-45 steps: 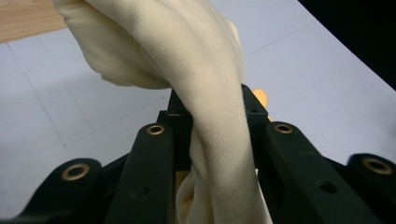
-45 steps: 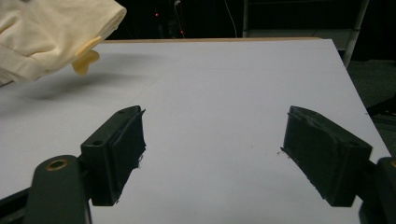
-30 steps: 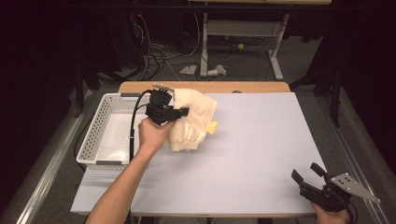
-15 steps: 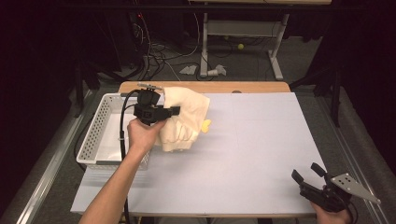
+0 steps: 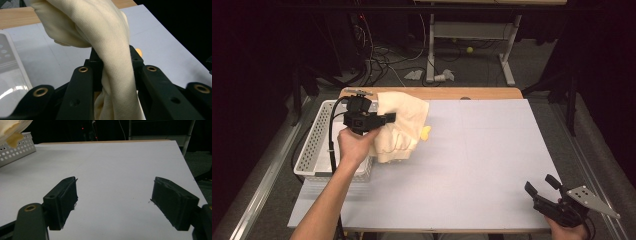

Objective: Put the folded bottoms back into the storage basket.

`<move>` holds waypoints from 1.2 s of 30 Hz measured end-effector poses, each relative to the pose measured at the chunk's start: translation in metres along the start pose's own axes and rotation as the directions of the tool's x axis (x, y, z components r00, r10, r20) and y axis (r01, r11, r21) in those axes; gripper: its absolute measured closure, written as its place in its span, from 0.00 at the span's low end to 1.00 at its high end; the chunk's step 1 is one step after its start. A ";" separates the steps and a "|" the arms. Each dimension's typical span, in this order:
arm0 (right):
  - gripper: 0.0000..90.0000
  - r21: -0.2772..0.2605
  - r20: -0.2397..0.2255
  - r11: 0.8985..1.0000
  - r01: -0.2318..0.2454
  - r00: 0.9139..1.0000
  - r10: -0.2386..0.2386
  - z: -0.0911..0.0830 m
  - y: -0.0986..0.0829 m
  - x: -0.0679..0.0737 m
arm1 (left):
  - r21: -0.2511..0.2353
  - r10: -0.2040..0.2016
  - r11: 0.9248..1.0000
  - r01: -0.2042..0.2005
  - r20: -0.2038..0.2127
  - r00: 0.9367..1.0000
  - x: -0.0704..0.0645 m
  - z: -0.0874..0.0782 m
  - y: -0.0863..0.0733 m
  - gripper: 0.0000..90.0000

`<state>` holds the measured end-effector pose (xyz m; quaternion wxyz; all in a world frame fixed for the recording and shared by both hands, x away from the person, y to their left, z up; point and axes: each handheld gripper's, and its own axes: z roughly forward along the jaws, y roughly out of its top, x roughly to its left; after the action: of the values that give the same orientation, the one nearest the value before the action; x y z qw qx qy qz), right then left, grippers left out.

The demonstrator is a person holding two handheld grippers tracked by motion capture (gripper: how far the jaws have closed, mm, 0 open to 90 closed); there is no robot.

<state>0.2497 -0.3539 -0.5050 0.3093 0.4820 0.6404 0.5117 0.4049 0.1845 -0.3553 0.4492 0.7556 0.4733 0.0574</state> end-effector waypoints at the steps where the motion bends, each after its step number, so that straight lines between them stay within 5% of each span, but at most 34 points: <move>1: 0.24 -0.001 0.000 1.000 -0.001 1.000 0.001 0.000 0.000 0.000 | 0.000 0.000 1.000 0.000 0.000 1.000 0.000 0.000 0.000 0.78; 36: 0.23 -0.004 0.004 1.000 0.005 1.000 -0.005 -0.001 0.000 0.001 | -0.108 -0.065 0.992 0.060 -0.039 0.997 0.018 -0.055 -0.020 0.78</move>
<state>0.2481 -0.3536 -0.5048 0.3127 0.4808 0.6399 0.5113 0.3735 0.2353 -0.3432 0.4802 0.7140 0.5024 0.0845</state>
